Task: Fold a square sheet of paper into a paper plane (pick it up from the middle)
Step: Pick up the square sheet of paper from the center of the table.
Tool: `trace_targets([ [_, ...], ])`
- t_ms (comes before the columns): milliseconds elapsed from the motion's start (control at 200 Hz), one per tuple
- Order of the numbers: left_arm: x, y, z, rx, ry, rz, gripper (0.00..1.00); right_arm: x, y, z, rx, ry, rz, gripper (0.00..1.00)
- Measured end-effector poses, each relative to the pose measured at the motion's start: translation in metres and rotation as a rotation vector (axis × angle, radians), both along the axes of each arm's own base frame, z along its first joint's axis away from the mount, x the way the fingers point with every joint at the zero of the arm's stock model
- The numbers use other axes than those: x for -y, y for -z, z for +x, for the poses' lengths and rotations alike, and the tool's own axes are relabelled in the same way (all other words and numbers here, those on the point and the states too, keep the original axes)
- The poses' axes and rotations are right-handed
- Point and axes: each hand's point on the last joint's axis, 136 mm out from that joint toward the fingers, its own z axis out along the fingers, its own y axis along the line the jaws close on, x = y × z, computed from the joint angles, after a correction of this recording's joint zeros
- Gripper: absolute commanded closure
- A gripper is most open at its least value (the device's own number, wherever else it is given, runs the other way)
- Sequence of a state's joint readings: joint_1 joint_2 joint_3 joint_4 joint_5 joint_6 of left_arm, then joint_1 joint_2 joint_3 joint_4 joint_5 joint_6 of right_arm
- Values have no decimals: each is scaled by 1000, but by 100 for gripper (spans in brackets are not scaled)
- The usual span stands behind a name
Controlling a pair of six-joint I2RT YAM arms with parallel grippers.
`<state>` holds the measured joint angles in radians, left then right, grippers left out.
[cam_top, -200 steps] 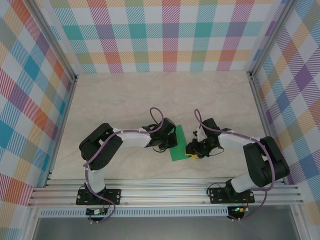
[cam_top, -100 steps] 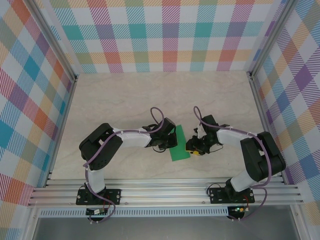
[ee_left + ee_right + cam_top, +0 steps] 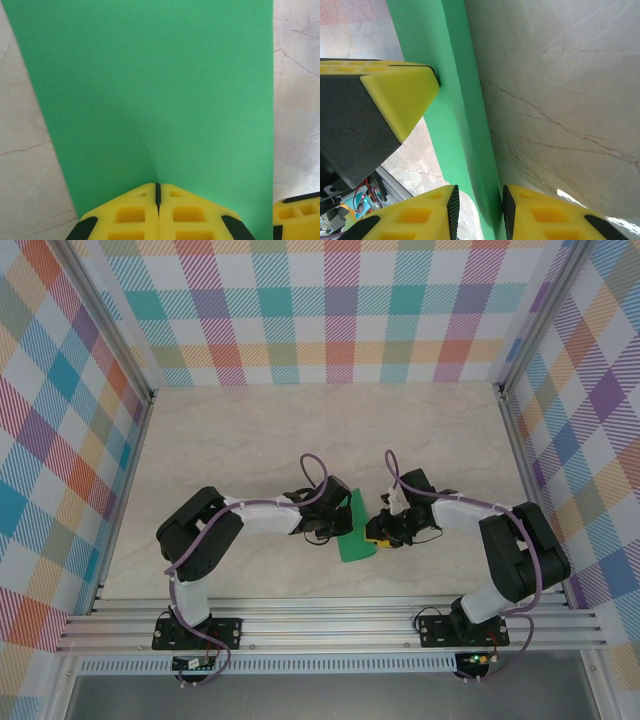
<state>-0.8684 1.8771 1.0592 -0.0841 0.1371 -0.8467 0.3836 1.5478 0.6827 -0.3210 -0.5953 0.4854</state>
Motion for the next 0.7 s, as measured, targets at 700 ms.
trace_targets([
  [700,-7,-61,3,97,-13,-47,90,-4,-5,1,-13,-11,69,94],
])
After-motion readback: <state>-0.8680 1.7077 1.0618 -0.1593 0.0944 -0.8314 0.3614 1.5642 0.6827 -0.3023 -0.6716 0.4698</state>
